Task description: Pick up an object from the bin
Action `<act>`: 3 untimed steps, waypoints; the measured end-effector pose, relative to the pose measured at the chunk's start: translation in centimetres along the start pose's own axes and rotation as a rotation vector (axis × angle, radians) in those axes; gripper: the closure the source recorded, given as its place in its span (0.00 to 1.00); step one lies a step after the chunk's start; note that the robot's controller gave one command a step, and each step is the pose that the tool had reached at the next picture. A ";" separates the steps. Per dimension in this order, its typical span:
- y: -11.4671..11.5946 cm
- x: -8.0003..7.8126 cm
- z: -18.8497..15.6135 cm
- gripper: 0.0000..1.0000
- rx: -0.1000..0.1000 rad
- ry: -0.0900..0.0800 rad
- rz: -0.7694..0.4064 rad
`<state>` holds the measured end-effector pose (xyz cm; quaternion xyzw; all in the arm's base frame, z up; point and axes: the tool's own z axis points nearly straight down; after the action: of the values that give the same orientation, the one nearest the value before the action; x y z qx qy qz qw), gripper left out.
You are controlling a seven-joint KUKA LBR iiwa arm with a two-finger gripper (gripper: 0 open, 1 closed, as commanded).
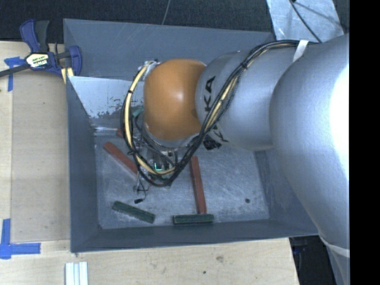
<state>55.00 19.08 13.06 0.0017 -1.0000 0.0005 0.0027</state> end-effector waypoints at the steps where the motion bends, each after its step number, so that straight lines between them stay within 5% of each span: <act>1: -1.3 -1.9 0.8 0.00 -0.007 -0.014 0.033; 2: -5.3 -5.6 4.8 0.00 -0.003 -0.012 0.118; 3: -8.7 -3.8 4.2 0.00 -0.002 -0.008 0.114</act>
Offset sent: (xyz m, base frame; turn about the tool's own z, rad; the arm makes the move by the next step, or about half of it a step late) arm 0.0556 -0.0539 -0.0508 0.1195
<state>58.78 10.37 8.80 -0.0555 -0.9985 -0.0002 -0.0012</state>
